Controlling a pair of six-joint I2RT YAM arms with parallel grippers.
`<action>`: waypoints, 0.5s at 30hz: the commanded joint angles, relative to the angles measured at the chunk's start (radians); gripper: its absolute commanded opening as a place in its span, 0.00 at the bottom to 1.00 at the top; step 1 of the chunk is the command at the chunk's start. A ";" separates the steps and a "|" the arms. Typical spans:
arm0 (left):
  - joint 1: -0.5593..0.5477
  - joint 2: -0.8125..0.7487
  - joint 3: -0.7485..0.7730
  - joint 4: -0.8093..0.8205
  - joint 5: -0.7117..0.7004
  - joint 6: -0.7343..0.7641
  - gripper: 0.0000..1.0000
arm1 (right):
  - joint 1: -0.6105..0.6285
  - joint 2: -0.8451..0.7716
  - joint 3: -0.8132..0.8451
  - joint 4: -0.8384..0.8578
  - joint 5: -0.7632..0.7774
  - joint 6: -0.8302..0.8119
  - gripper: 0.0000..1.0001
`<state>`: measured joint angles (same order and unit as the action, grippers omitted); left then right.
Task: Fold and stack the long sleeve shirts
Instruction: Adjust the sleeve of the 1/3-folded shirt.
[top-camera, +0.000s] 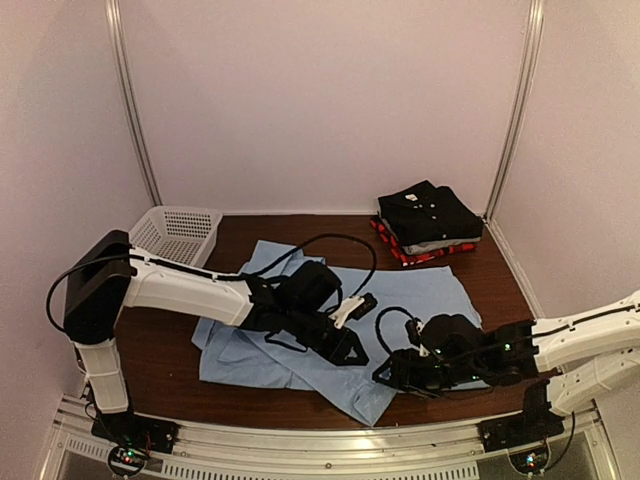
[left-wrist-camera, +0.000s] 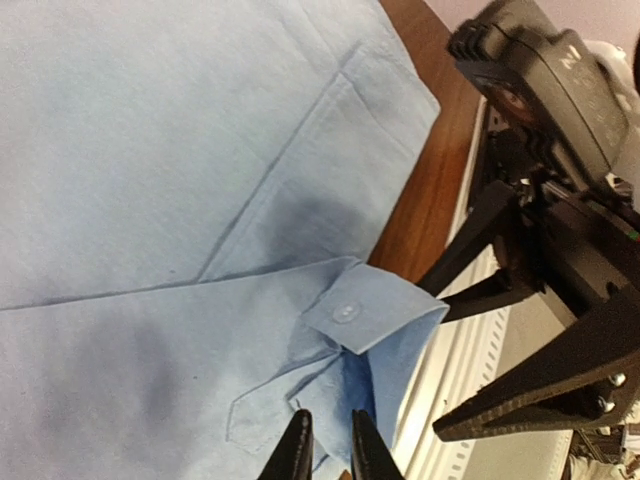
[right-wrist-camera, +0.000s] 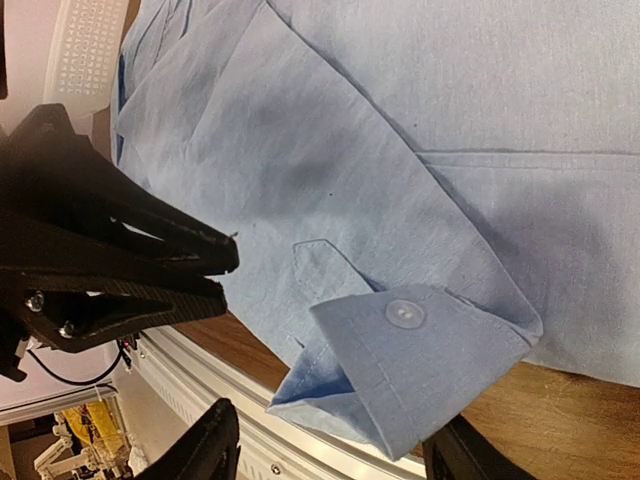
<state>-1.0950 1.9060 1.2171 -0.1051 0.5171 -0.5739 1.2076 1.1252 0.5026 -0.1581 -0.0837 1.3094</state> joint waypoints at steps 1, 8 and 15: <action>-0.005 -0.045 -0.023 -0.049 -0.146 0.040 0.15 | 0.029 0.050 0.068 -0.094 0.098 0.005 0.64; -0.004 -0.076 -0.049 -0.067 -0.205 0.054 0.16 | 0.070 0.178 0.172 -0.233 0.198 0.036 0.62; -0.005 -0.083 -0.063 -0.064 -0.208 0.062 0.16 | 0.089 0.227 0.215 -0.372 0.262 0.086 0.51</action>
<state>-1.0950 1.8565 1.1687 -0.1825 0.3313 -0.5373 1.2808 1.3518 0.6926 -0.4026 0.0975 1.3502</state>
